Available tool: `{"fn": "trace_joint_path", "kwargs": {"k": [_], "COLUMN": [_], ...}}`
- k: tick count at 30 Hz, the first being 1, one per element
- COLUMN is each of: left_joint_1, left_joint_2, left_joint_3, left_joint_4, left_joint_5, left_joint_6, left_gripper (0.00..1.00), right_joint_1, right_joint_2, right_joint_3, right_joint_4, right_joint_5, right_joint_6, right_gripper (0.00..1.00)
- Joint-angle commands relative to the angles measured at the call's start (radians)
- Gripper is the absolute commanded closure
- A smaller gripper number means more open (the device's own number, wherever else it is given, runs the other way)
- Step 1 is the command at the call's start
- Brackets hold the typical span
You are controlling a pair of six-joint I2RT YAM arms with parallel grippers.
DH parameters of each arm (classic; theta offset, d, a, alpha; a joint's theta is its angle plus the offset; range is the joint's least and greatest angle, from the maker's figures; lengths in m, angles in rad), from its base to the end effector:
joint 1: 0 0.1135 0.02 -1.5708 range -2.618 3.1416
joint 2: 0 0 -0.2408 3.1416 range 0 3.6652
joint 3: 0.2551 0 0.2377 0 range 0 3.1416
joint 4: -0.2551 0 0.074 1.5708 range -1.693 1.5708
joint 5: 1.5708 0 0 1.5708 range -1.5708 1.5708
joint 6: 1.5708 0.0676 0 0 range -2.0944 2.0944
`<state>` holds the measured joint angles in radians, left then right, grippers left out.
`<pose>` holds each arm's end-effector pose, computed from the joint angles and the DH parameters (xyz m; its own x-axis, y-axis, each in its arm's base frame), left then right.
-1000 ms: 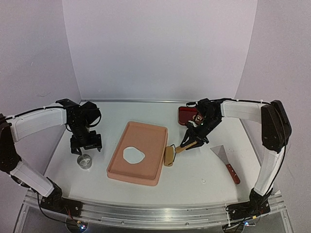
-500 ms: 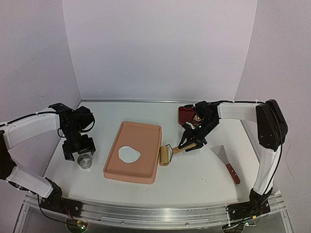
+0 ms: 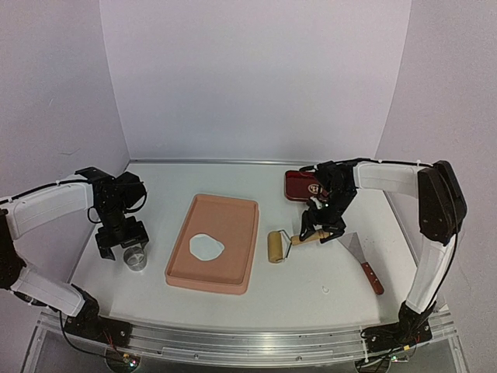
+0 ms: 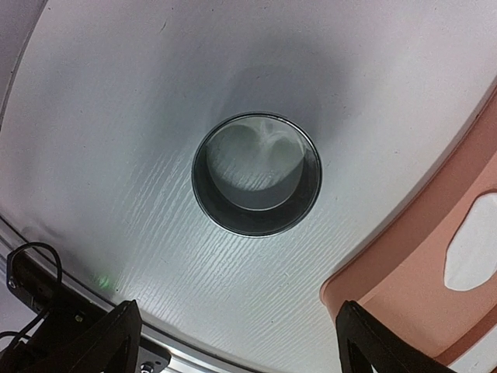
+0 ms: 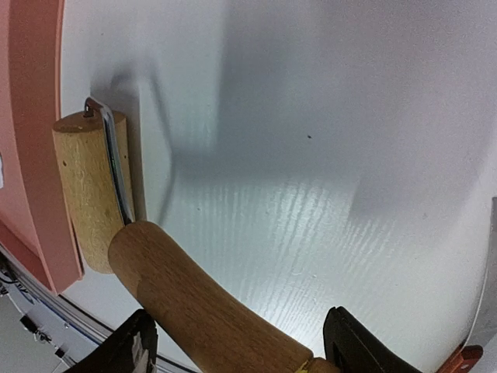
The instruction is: Roll out the dumpling wrappers from the dough
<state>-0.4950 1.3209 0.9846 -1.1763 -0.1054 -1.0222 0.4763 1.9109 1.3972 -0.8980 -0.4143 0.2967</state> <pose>0.1843 -0.0914 0.1866 -0.8566 -0.5018 -0.1199 -0.5060 0.8625 0.0051 0.3000 0.1854 0.1456 -0.9784 -0.2036 -0.0353 -0.1990 0.8824 0.4264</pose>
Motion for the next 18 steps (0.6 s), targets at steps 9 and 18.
{"fn": "trace_joint_path", "kwargs": {"k": [9,18], "left_joint_1": [0.014,0.015], "left_joint_2": [-0.039,-0.028], "left_joint_3": [-0.024,-0.023], "left_joint_4": [0.029,0.054], "left_joint_5": [0.013,0.023], "left_joint_6": [-0.009,0.004], "left_gripper": [0.12,0.12], "right_joint_1": [-0.002,-0.003], "right_joint_2": [-0.068,-0.085], "right_joint_3": [0.009,-0.011], "right_joint_4": [-0.086,-0.088], "right_joint_5": [0.142,0.155], "right_joint_6": [0.031,0.050], "right_gripper": [0.07,0.05]}}
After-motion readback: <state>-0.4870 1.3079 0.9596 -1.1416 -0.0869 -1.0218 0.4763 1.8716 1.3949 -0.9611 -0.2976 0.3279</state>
